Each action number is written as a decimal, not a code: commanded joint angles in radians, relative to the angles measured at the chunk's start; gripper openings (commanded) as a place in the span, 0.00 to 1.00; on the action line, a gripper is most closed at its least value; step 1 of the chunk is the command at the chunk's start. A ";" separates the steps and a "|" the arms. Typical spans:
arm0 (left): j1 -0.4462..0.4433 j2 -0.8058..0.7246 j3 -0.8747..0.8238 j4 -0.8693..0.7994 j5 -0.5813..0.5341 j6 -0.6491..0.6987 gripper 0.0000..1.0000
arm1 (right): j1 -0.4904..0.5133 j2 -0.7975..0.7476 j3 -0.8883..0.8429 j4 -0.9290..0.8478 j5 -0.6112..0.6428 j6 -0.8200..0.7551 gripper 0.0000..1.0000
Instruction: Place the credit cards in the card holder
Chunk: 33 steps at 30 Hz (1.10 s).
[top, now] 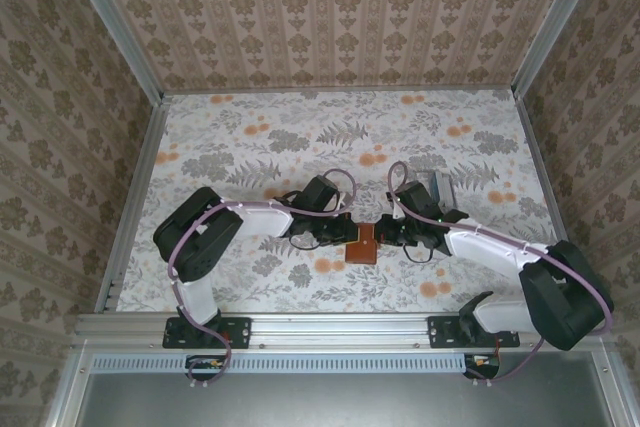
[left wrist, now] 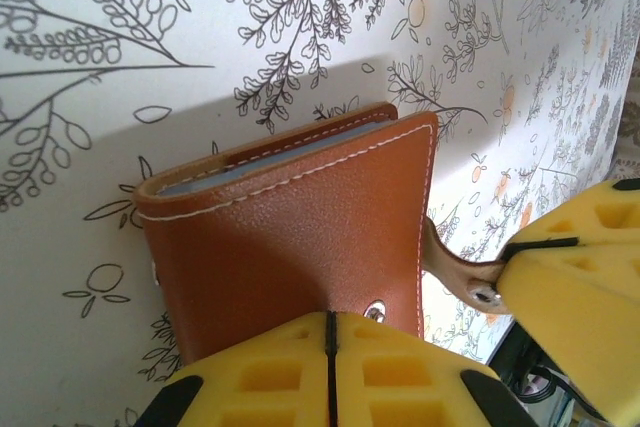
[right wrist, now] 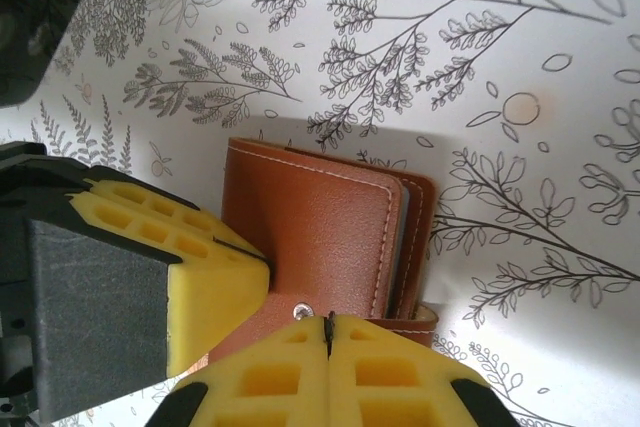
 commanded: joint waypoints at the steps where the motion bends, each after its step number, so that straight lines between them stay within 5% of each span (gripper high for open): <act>1: 0.000 0.027 -0.024 -0.027 -0.034 0.024 0.08 | 0.017 0.034 0.042 0.004 -0.035 -0.007 0.00; 9: -0.002 0.004 -0.058 0.011 -0.059 -0.014 0.08 | 0.053 0.140 0.065 0.026 -0.053 -0.003 0.00; 33: -0.013 0.005 -0.155 0.160 -0.053 -0.111 0.08 | 0.172 0.096 -0.028 0.086 0.259 0.040 0.00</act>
